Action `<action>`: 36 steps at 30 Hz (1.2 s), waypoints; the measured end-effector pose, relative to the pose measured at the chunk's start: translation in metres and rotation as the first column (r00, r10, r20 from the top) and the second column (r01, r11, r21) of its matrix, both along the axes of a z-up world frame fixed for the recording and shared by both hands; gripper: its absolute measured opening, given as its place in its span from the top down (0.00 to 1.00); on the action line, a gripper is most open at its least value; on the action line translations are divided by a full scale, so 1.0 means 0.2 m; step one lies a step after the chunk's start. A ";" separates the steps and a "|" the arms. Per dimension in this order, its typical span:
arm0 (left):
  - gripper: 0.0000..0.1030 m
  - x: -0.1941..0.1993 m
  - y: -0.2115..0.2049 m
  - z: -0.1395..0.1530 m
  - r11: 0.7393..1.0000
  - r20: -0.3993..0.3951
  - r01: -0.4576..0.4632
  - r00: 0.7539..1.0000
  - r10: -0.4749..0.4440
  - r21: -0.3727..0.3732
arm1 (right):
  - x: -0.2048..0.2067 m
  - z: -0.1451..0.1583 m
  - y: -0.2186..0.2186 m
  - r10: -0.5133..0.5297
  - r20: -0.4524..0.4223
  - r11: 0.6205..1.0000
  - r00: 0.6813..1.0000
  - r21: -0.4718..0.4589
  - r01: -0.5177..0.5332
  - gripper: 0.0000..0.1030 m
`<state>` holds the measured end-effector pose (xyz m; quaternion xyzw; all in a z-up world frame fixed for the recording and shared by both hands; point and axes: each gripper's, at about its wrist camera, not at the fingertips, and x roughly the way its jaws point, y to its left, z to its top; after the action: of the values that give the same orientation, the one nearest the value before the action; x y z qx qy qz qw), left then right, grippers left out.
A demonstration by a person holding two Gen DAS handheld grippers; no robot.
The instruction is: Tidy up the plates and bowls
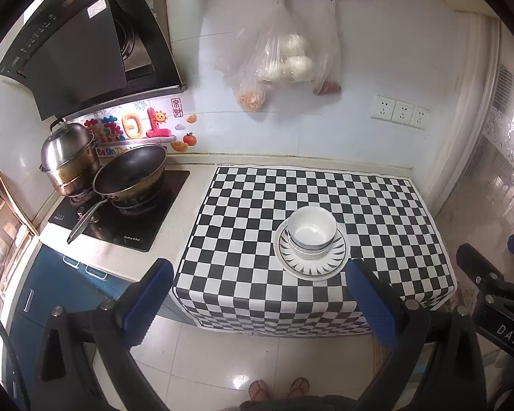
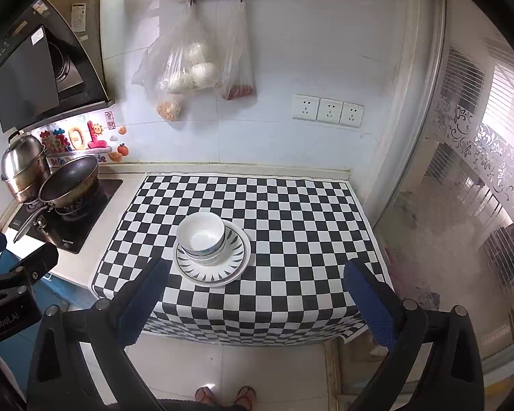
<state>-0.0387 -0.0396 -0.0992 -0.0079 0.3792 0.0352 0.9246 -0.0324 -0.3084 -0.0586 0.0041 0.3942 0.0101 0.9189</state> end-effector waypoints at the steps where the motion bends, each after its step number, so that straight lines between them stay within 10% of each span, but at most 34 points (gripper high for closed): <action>1: 0.00 0.00 0.00 0.00 1.000 0.000 0.000 1.000 0.000 -0.001 | 0.00 0.00 0.00 -0.002 0.000 1.000 1.000 -0.002 0.002 0.00; 36: 0.00 0.00 -0.04 -0.02 1.000 -0.004 0.021 1.000 -0.021 0.006 | -0.03 -0.01 -0.08 -0.015 -0.002 1.000 1.000 -0.011 0.015 0.00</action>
<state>-0.0390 -0.0480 -0.1032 -0.0009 0.3812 0.0265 0.9241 -0.0374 -0.3235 -0.0610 0.0019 0.3952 0.0010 0.9186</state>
